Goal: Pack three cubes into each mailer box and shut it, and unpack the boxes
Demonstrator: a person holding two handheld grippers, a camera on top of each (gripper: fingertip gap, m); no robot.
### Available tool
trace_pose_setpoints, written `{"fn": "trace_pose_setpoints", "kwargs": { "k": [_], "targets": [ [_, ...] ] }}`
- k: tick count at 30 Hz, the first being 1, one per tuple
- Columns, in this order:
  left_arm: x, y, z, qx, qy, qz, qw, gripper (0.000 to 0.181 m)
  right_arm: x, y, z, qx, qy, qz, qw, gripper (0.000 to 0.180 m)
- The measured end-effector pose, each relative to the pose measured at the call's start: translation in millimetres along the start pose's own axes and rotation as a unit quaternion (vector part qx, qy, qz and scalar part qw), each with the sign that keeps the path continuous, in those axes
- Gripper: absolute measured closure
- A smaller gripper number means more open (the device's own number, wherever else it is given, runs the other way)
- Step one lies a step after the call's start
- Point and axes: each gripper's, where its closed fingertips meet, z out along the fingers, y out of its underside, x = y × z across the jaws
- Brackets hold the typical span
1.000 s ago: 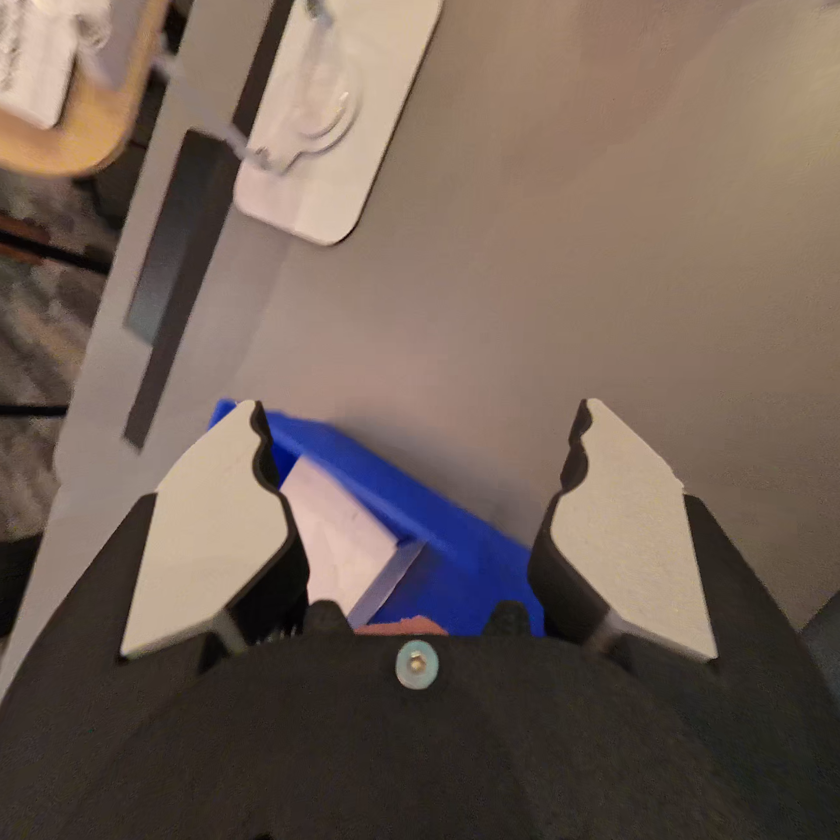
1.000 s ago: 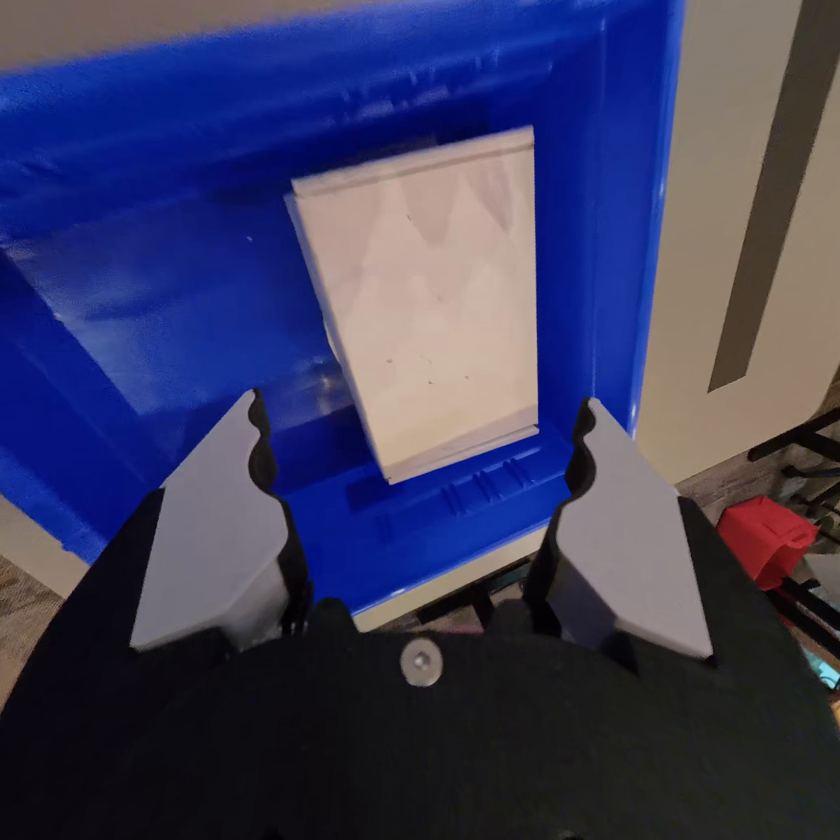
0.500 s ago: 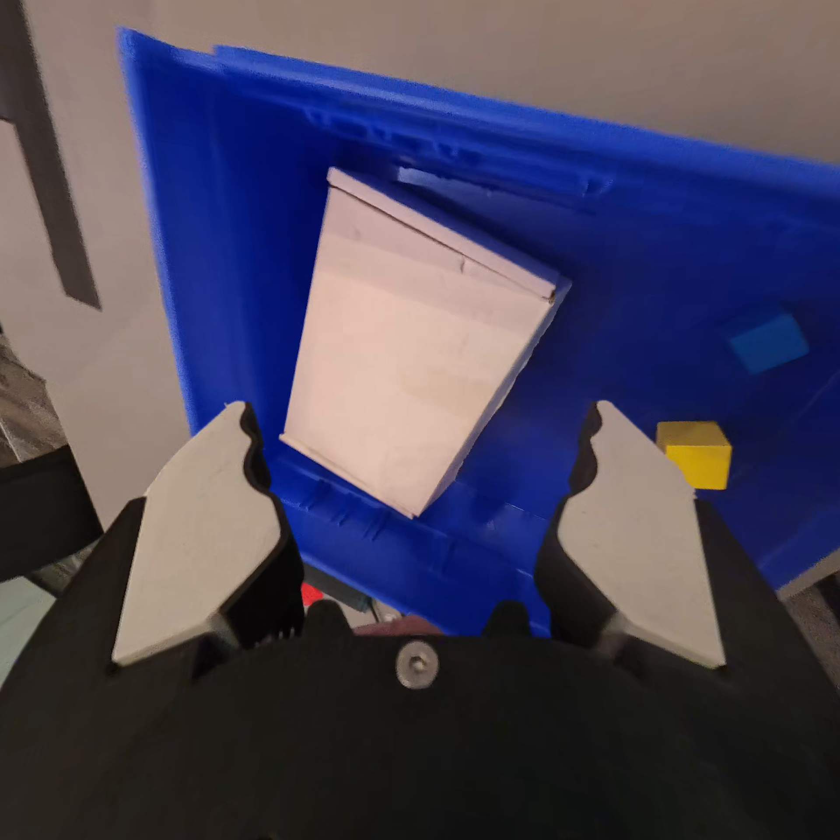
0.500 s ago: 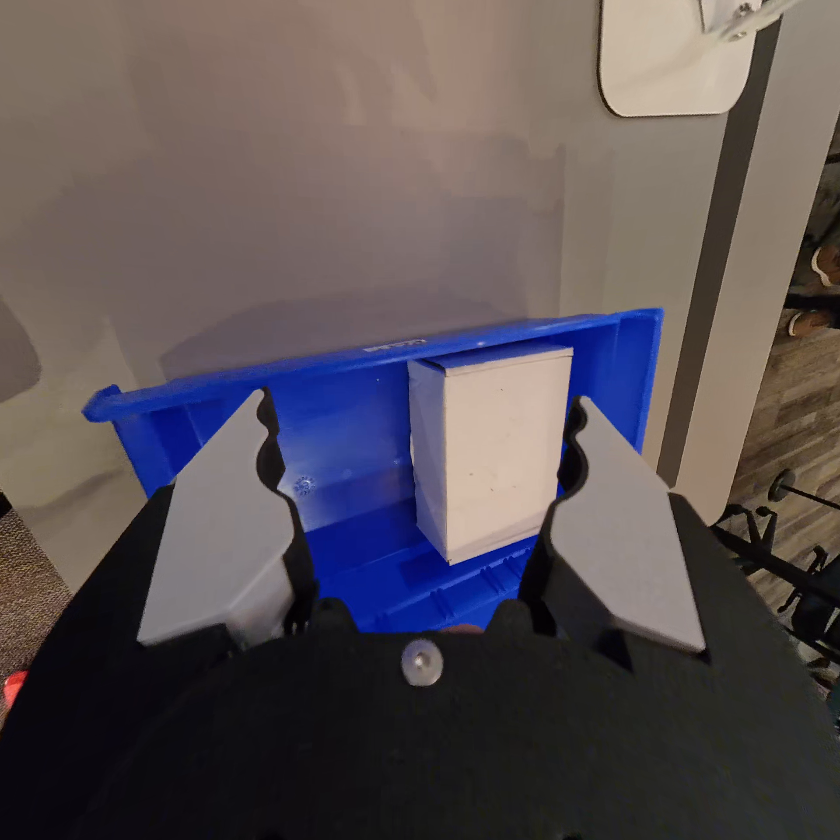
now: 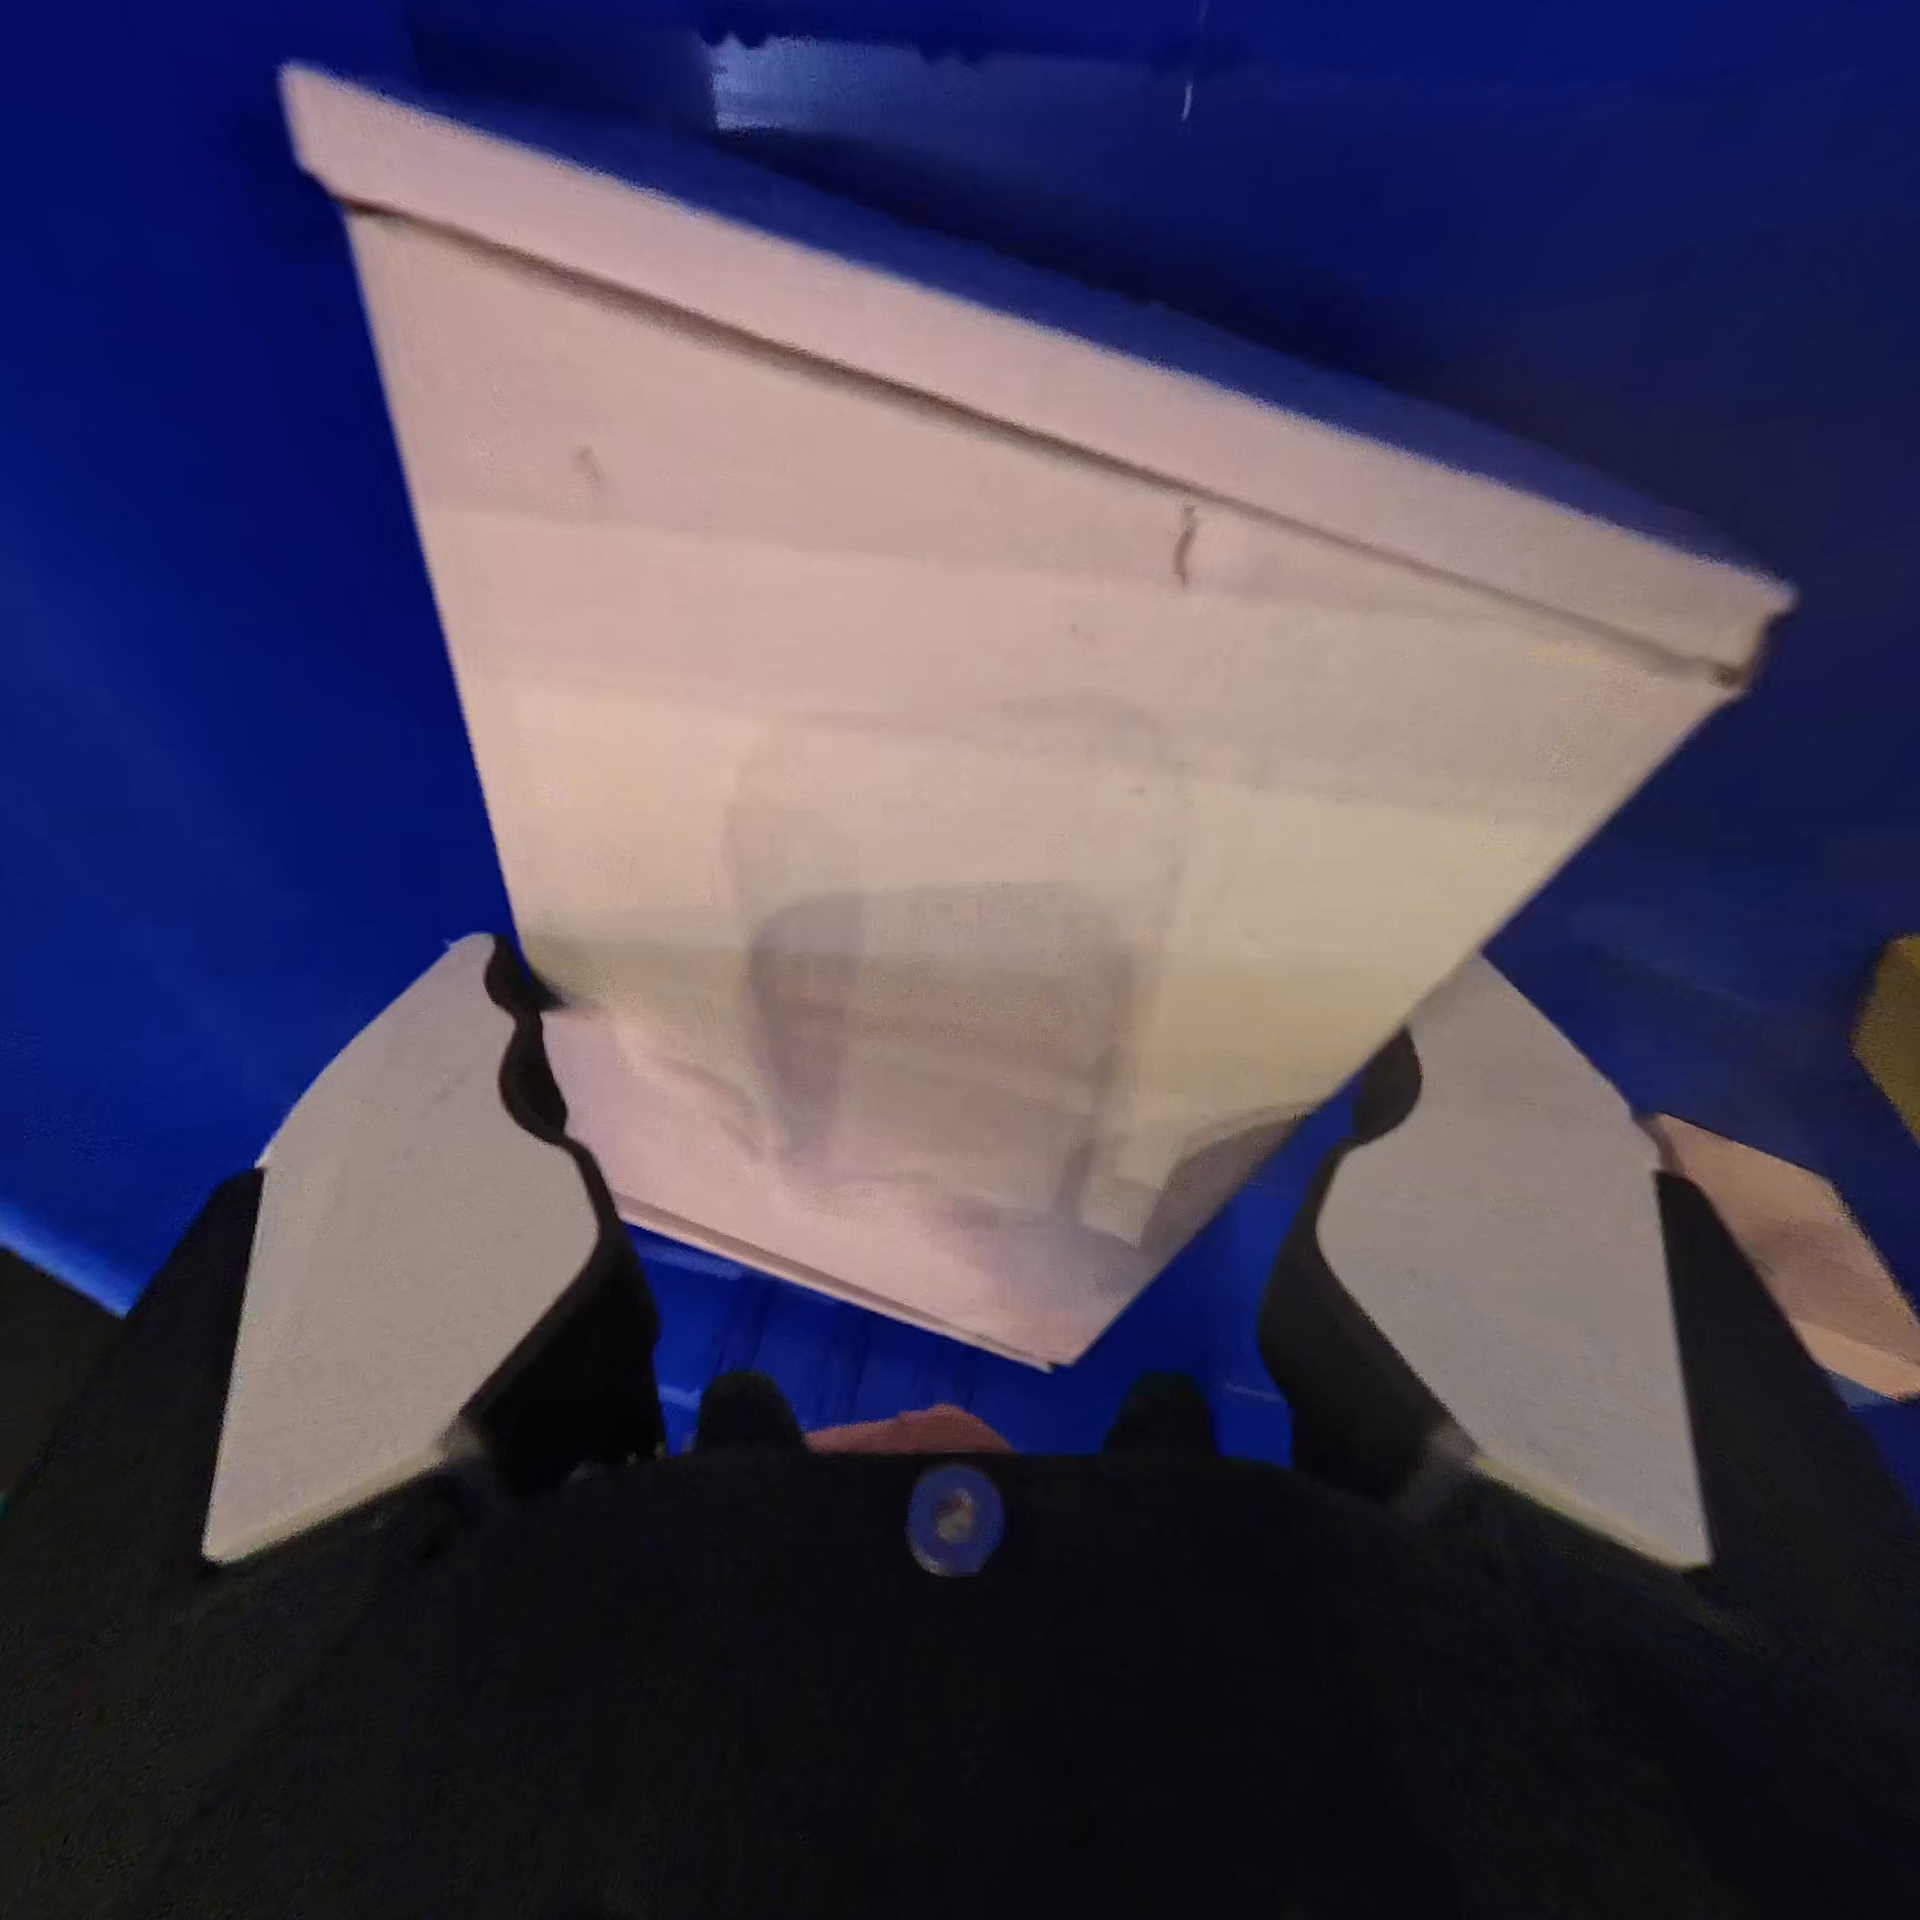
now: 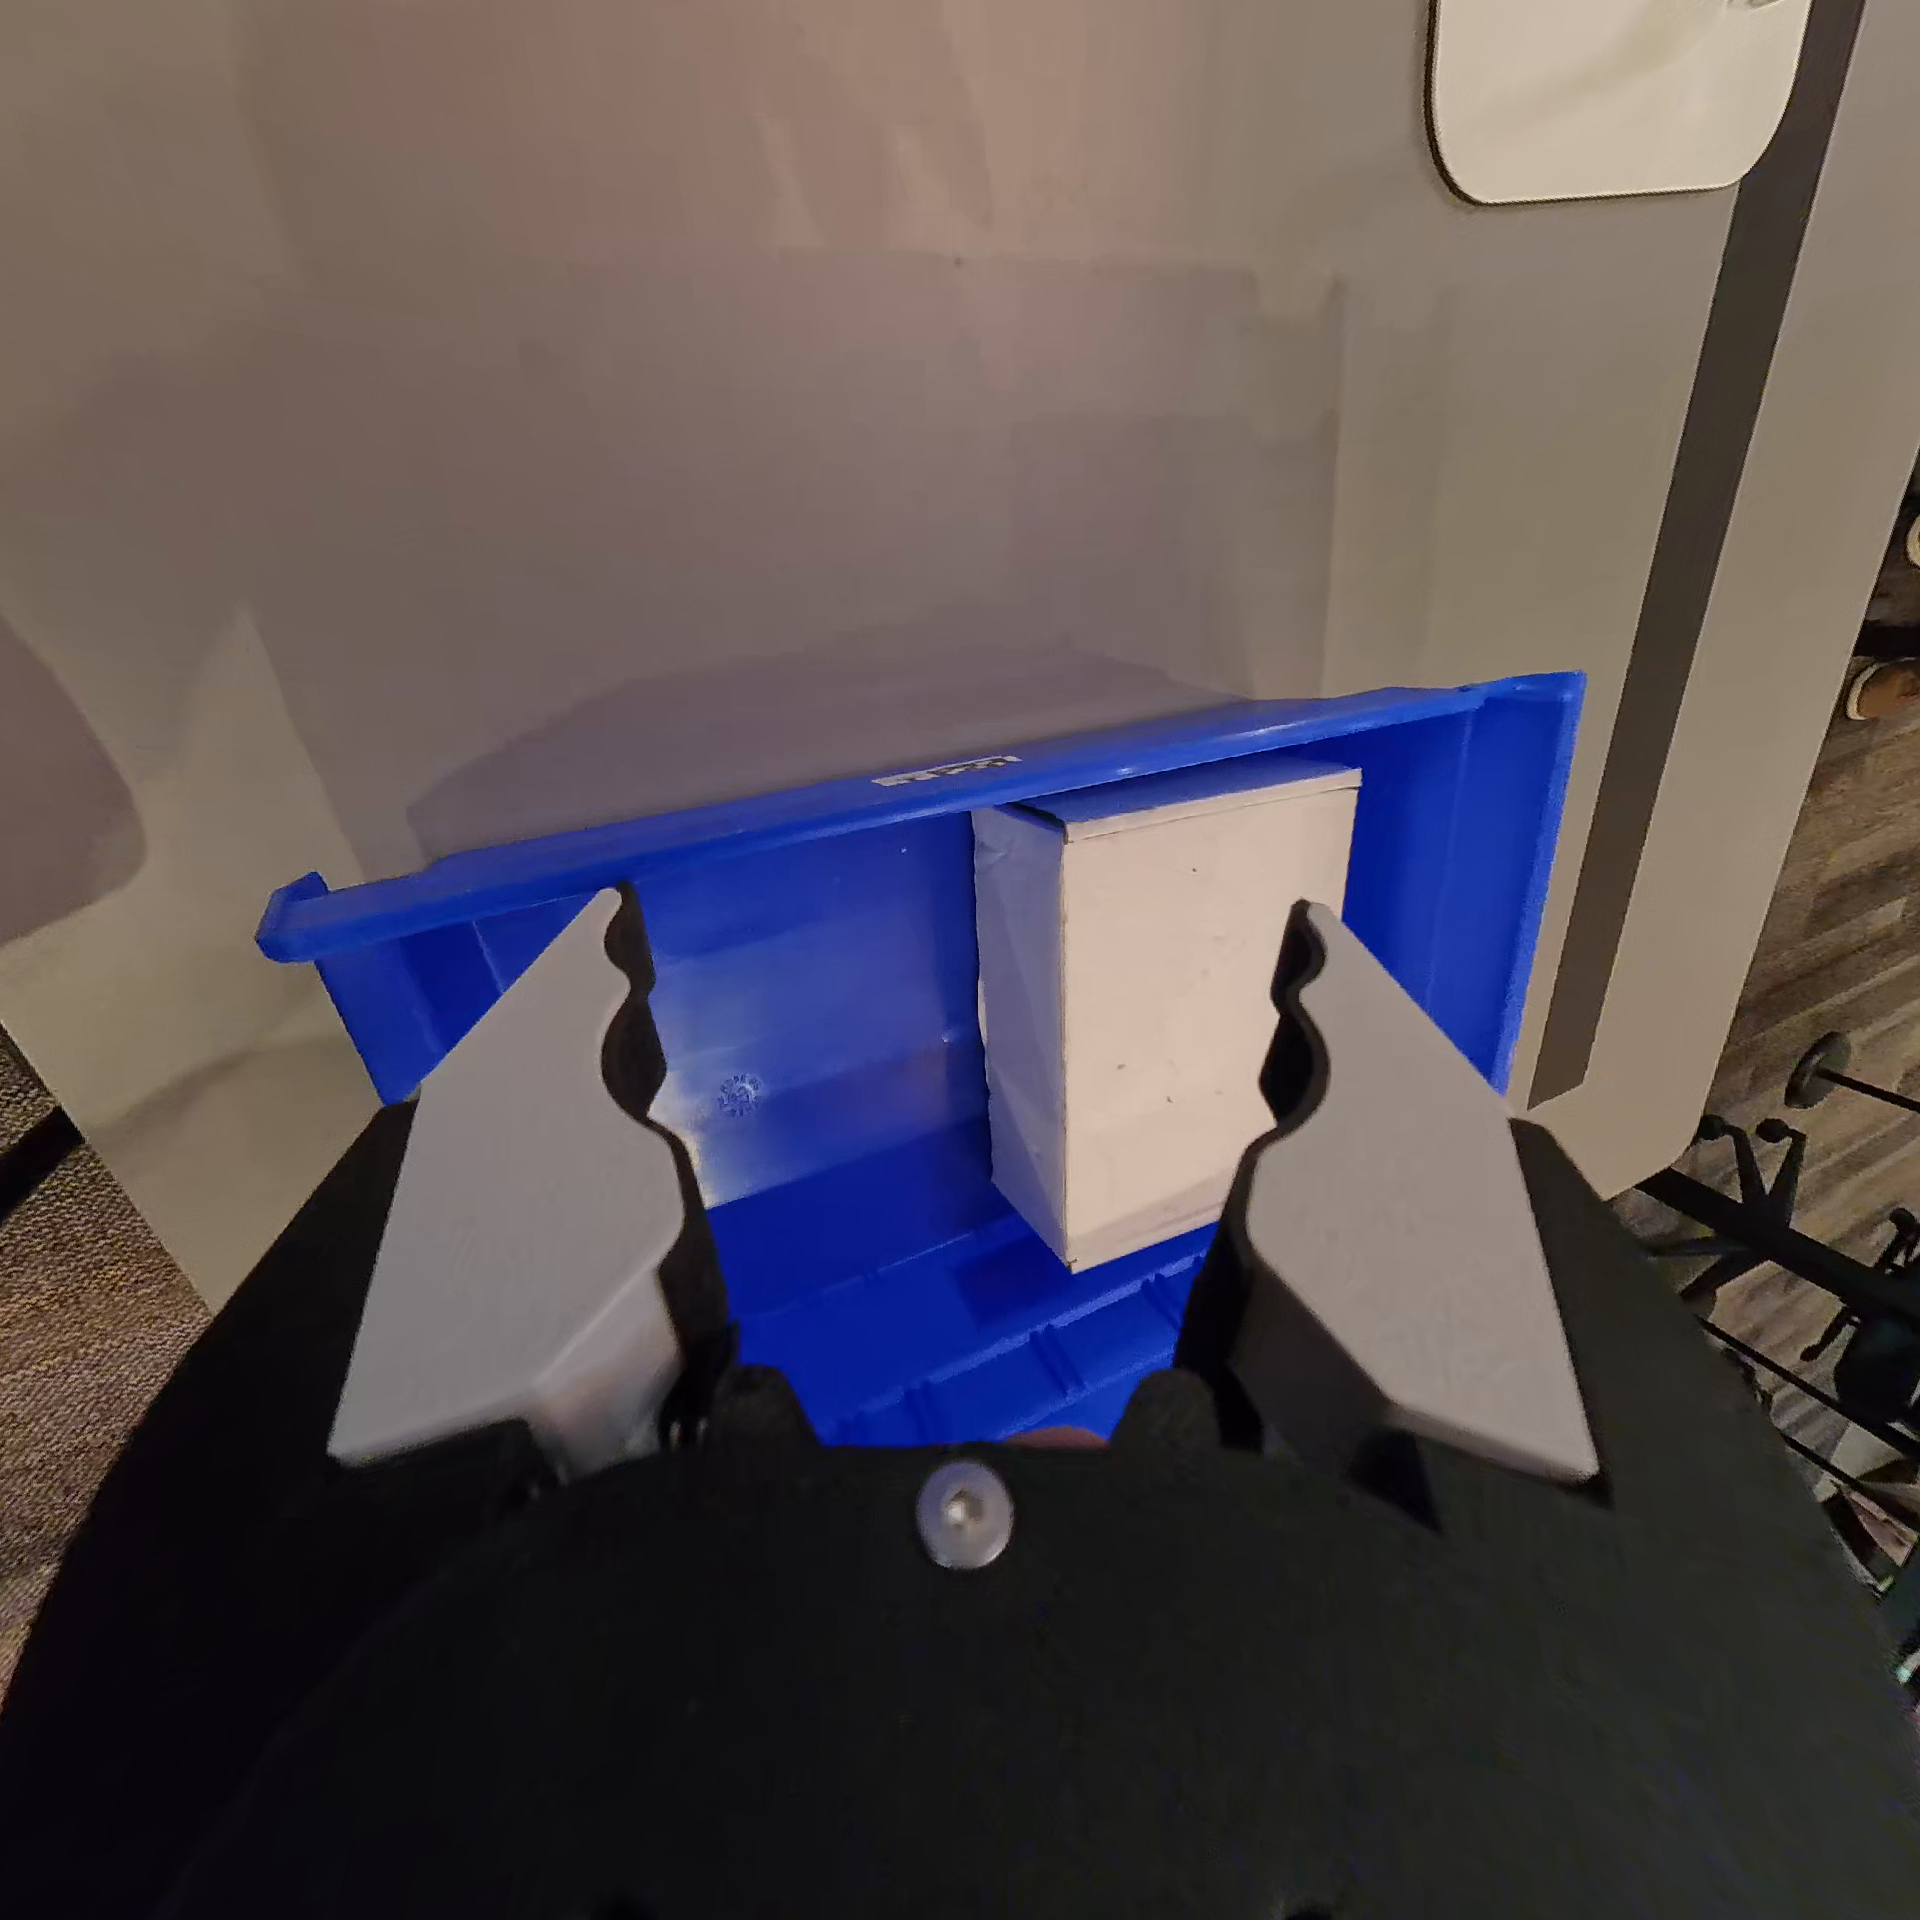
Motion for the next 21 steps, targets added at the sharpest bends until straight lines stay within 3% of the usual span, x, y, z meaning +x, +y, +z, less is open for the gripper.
{"fn": "trace_pose_setpoints", "kwargs": {
  "k": [12,21],
  "targets": [
    [-1.6,-0.6,0.6,0.001,-0.024,-0.025,0.999,0.040,3.1,-4.7,-0.8,0.010,0.005,0.004,1.000,0.065],
    [-12.4,10.1,-46.2,0.032,-0.053,-0.079,0.995,0.040,15.5,-4.4,-27.9,0.015,0.050,0.025,0.998,0.065]
  ]
}}
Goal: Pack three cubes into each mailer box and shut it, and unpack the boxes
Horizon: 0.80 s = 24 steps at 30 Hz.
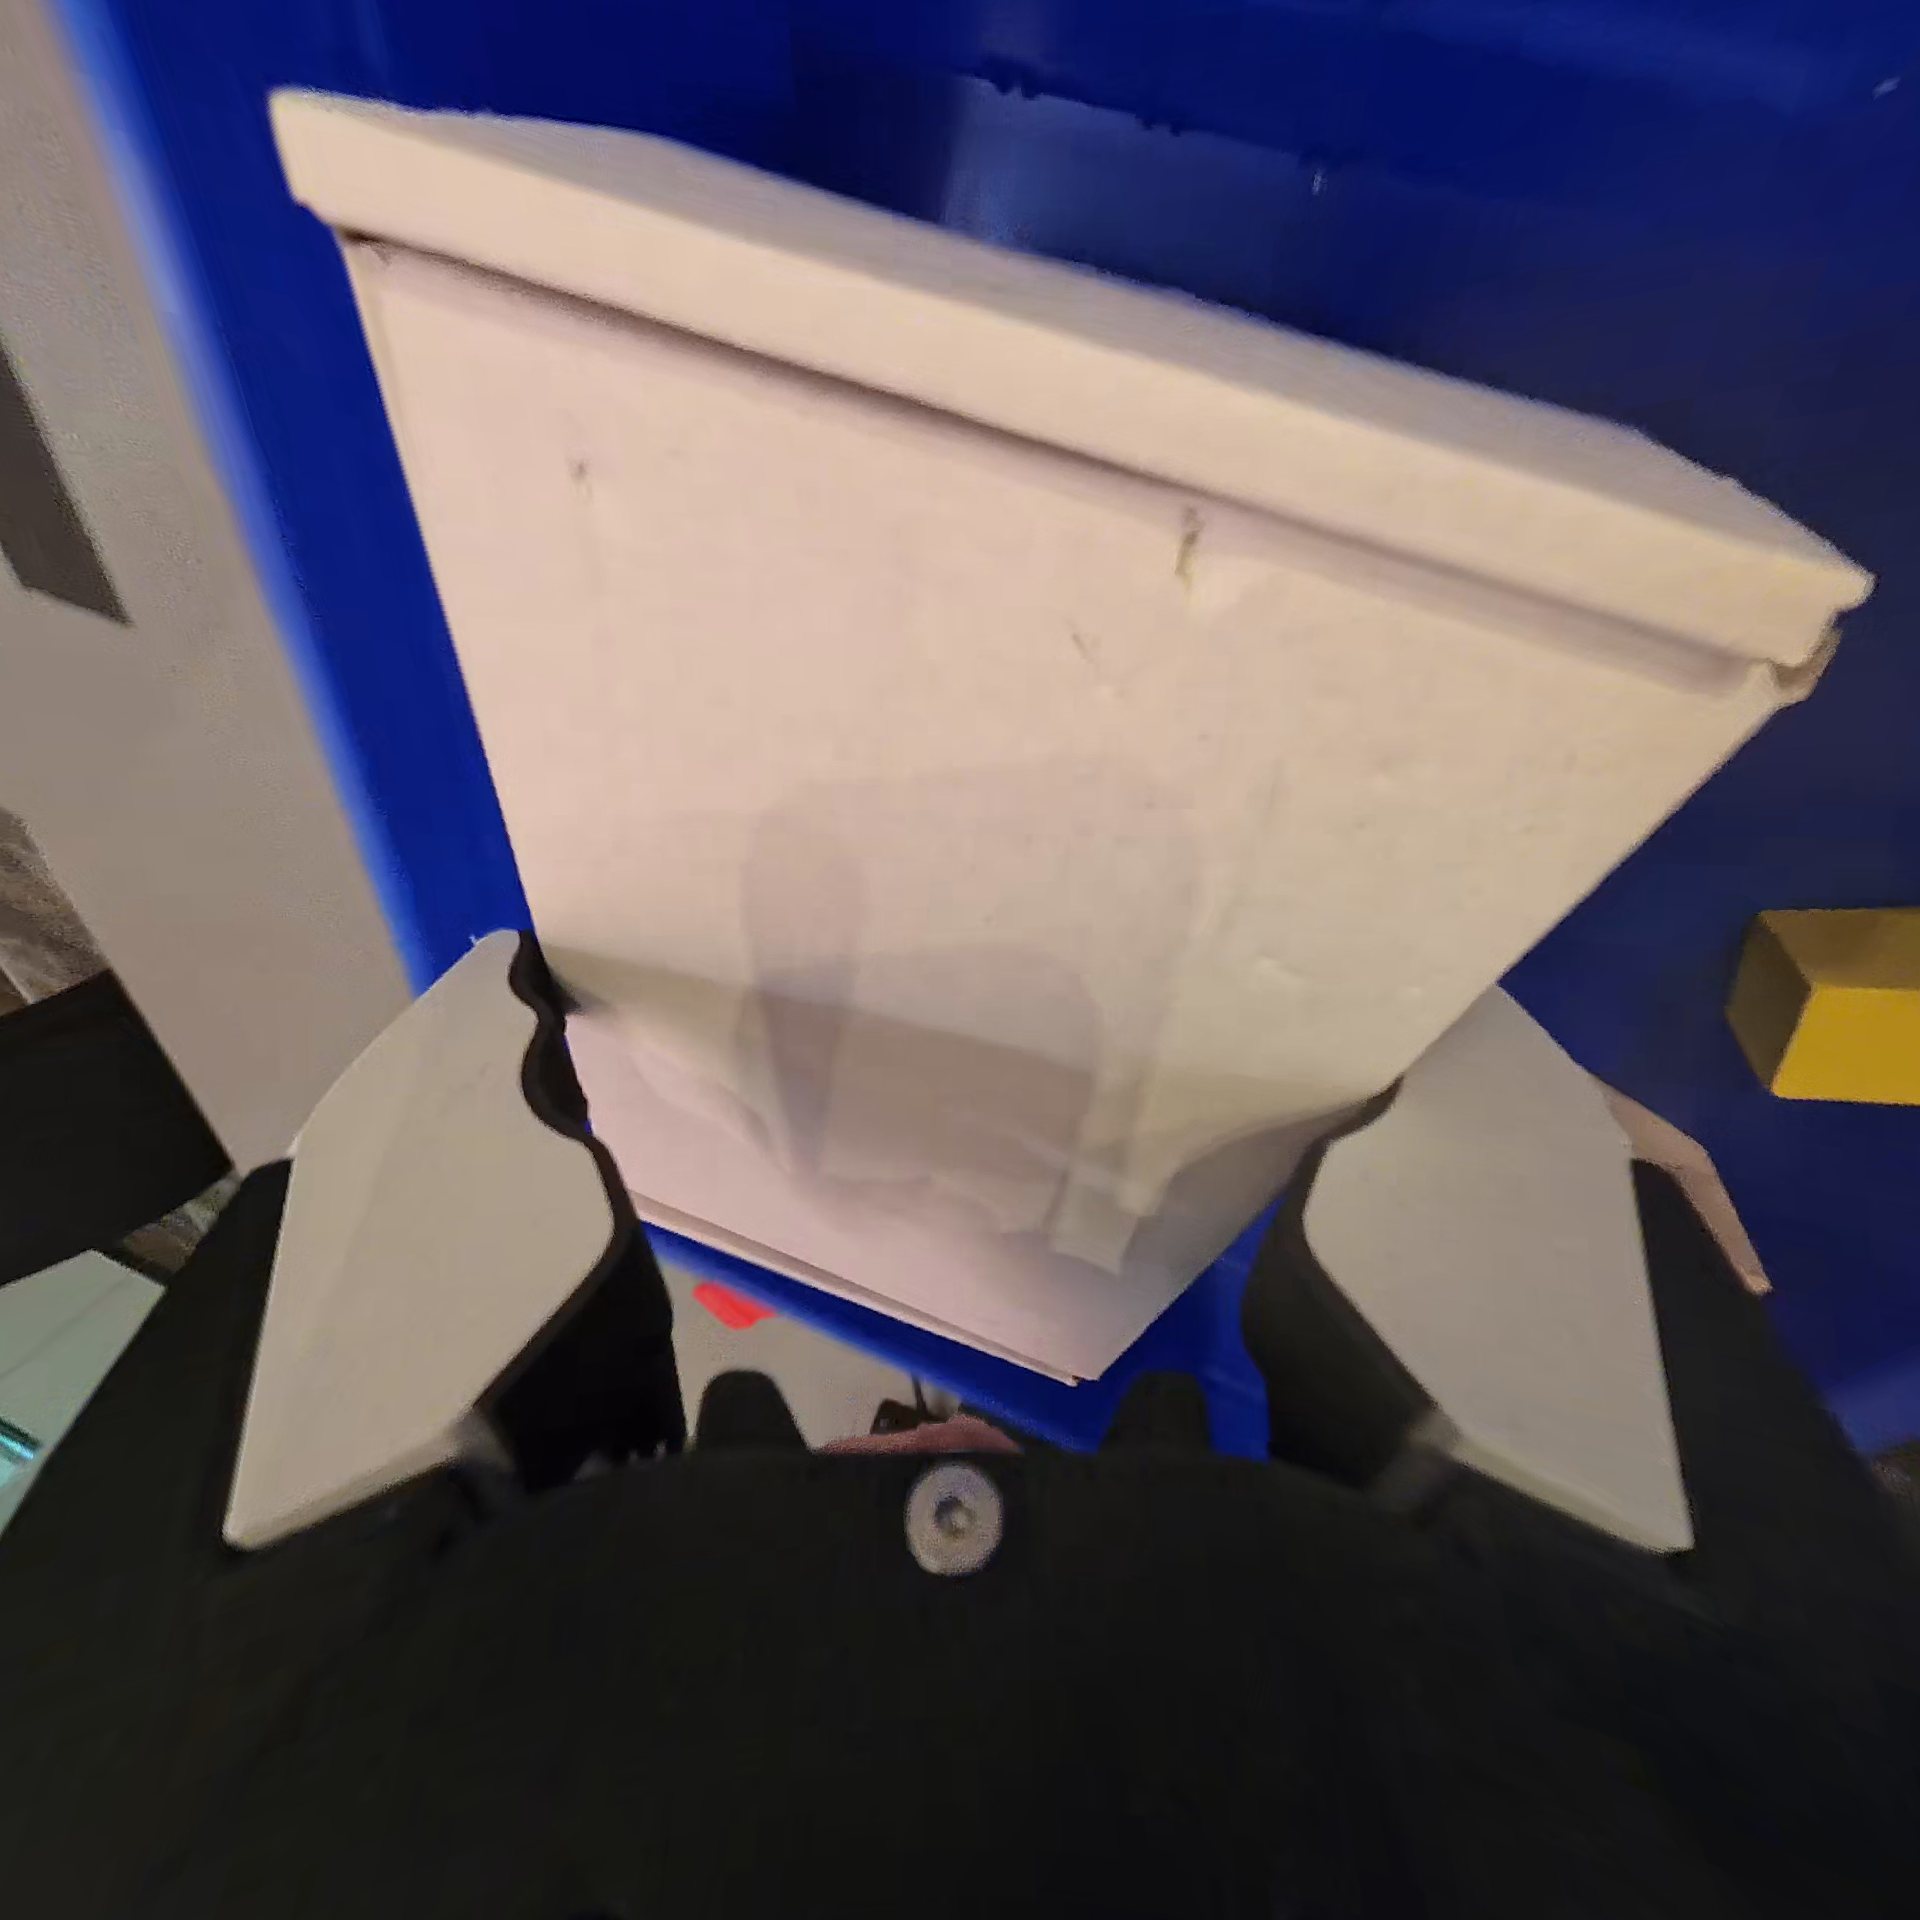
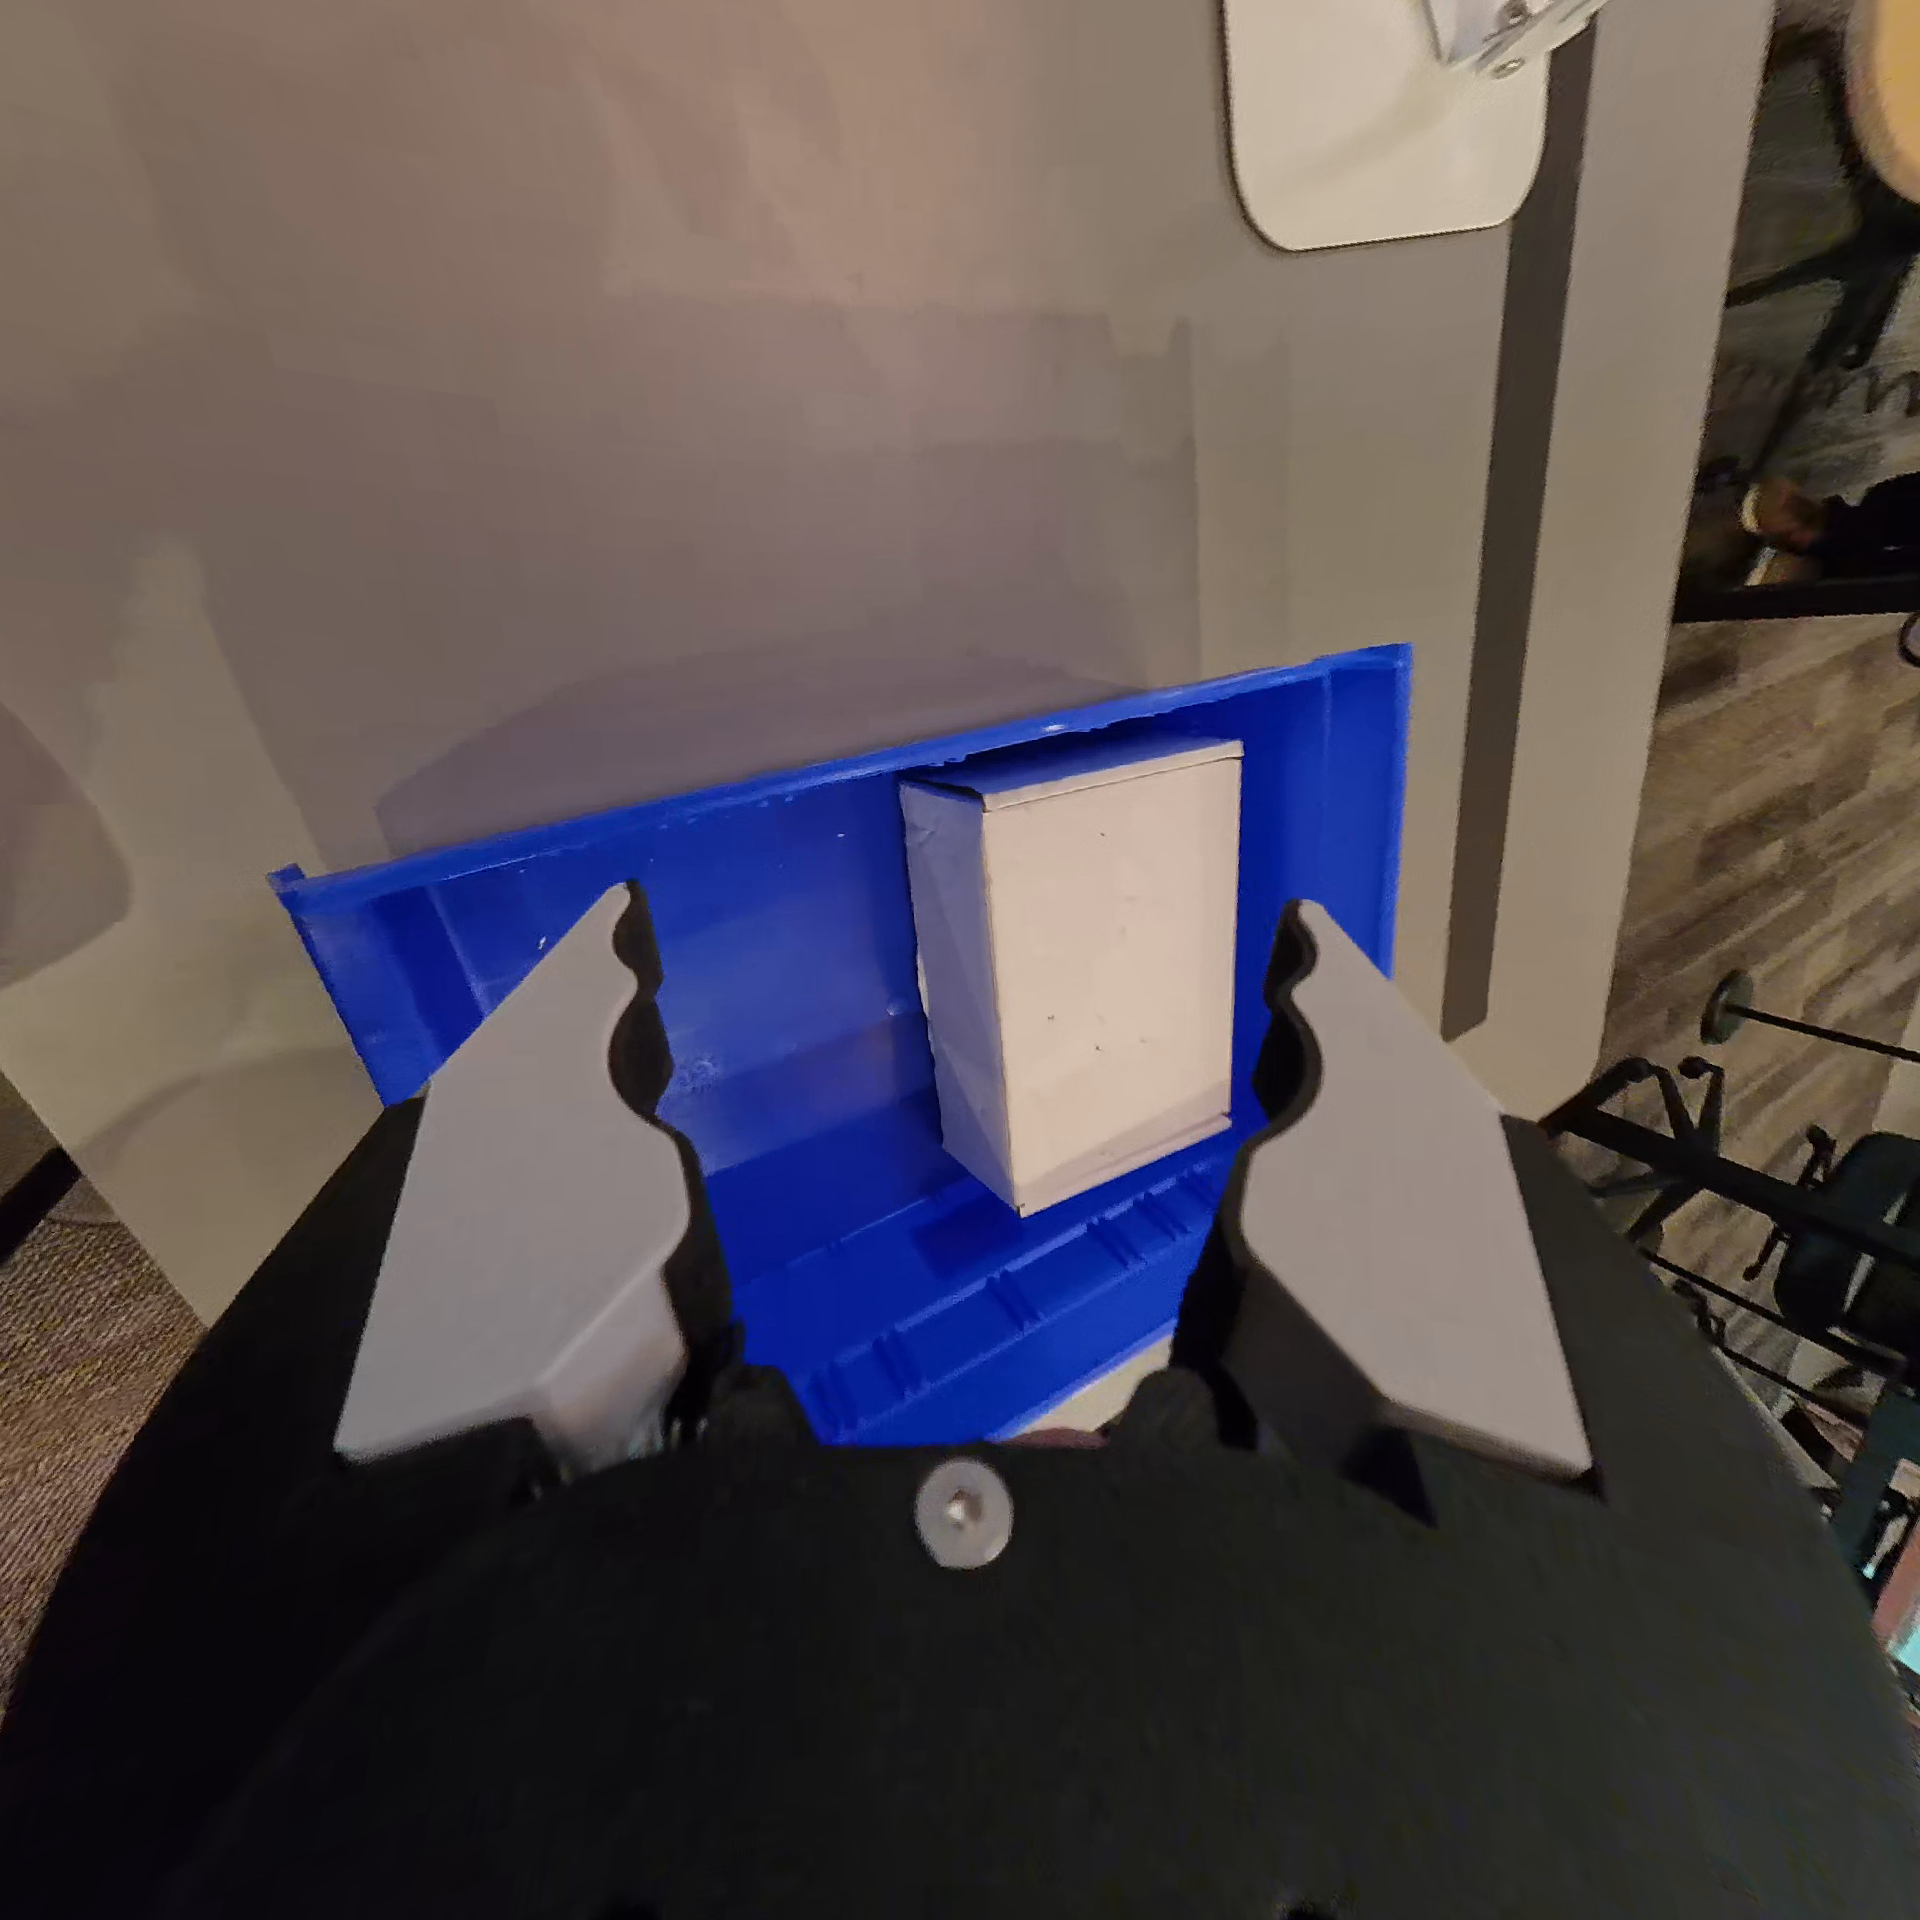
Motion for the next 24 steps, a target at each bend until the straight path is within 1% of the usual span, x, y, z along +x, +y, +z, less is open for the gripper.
{"fn": "trace_pose_setpoints", "kwargs": {
  "k": [3,7,10,13,16,18,20,21,24],
  "targets": [
    [-10.9,-0.8,-31.8,0.011,-0.027,-0.024,0.999,0.040,9.6,-3.5,-14.8,0.003,0.041,0.005,0.999,0.065],
    [-18.2,-18.6,-86.4,0.044,-0.047,-0.045,0.997,0.040,17.3,-19.4,-39.0,0.020,0.104,-0.004,0.994,0.066],
    [-11.5,-50.6,-119.7,0.062,-0.046,-0.032,0.996,0.040,12.2,-43.1,-55.4,0.049,0.134,-0.022,0.990,0.067],
    [9.4,-102.4,-138.8,0.088,-0.015,-0.006,0.996,0.040,-5.3,-78.8,-65.9,0.092,0.152,-0.061,0.982,0.069],
    [38.1,-161.7,-143.6,0.108,0.033,0.026,0.993,0.040,-31.0,-117.7,-66.1,0.129,0.166,-0.106,0.972,0.070],
    [59.9,-201.4,-138.6,0.116,0.075,0.037,0.990,0.040,-47.4,-140.4,-60.6,0.149,0.179,-0.135,0.963,0.070],
    [82.1,-237.0,-128.1,0.114,0.112,0.050,0.986,0.040,-61.1,-154.7,-48.7,0.152,0.187,-0.155,0.958,0.071],
    [93.0,-252.2,-121.8,0.110,0.130,0.056,0.984,0.040,-65.3,-160.1,-42.6,0.153,0.195,-0.163,0.955,0.075],
    [125.2,-291.2,-104.3,0.105,0.189,0.068,0.974,0.040,-77.8,-168.3,-18.6,0.149,0.196,-0.173,0.954,0.078]
  ]
}}
